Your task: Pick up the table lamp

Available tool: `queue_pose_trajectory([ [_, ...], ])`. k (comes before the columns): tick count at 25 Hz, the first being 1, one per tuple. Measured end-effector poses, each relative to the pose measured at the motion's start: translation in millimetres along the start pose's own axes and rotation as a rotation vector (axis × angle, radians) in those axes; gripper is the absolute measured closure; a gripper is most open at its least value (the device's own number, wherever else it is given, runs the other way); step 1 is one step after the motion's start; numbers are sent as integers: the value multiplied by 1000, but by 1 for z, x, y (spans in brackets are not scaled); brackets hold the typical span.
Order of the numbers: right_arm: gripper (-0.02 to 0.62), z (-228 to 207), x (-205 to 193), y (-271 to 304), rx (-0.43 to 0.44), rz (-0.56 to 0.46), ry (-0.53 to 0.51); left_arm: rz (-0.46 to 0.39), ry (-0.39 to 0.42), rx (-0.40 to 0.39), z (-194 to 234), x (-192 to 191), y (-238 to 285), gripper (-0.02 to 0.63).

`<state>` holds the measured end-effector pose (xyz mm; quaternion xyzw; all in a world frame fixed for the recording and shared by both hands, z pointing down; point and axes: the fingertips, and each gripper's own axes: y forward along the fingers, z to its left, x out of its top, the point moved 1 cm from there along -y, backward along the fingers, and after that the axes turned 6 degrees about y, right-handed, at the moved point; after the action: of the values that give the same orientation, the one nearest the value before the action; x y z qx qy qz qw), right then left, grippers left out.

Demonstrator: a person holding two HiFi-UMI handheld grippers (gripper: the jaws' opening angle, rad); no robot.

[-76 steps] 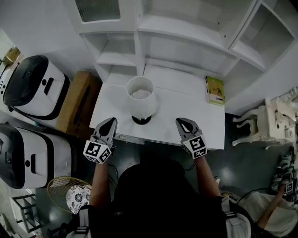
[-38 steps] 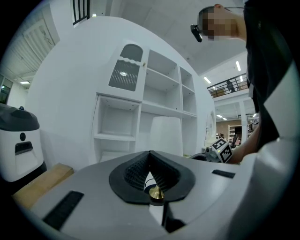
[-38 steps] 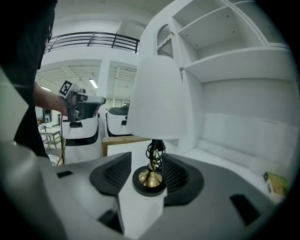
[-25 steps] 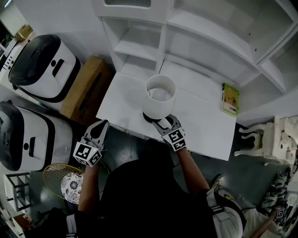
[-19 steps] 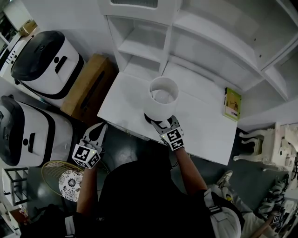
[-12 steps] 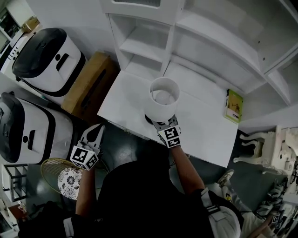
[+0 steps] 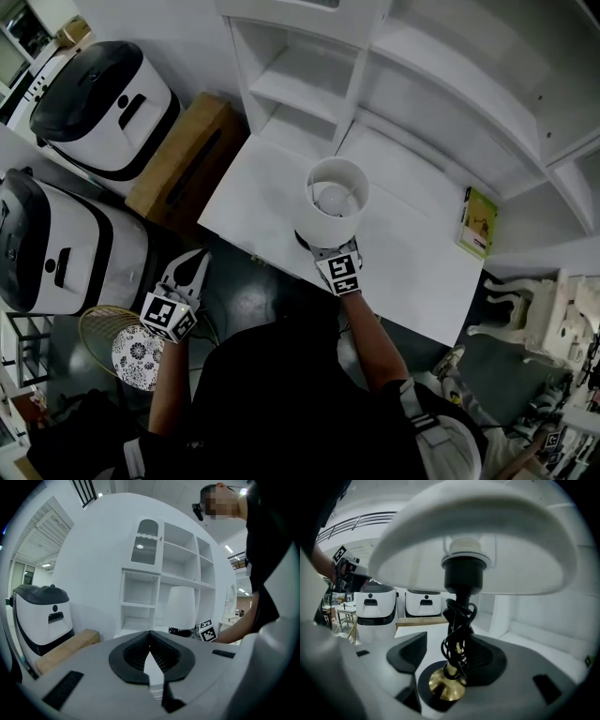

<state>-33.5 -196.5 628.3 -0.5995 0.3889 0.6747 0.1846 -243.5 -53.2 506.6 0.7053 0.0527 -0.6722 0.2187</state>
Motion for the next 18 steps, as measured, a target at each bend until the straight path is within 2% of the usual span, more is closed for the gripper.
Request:
queue_pose_trajectory([
  [12, 361, -3, -6, 4, -72, 13, 28, 36, -16, 27, 2, -10, -3, 595],
  [16, 441, -11, -3, 5, -121, -7, 21, 40, -10, 26, 1, -10, -1, 595],
  [18, 446, -12, -2, 7, -134, -17, 26, 45, -8, 24, 1, -10, 0, 595],
])
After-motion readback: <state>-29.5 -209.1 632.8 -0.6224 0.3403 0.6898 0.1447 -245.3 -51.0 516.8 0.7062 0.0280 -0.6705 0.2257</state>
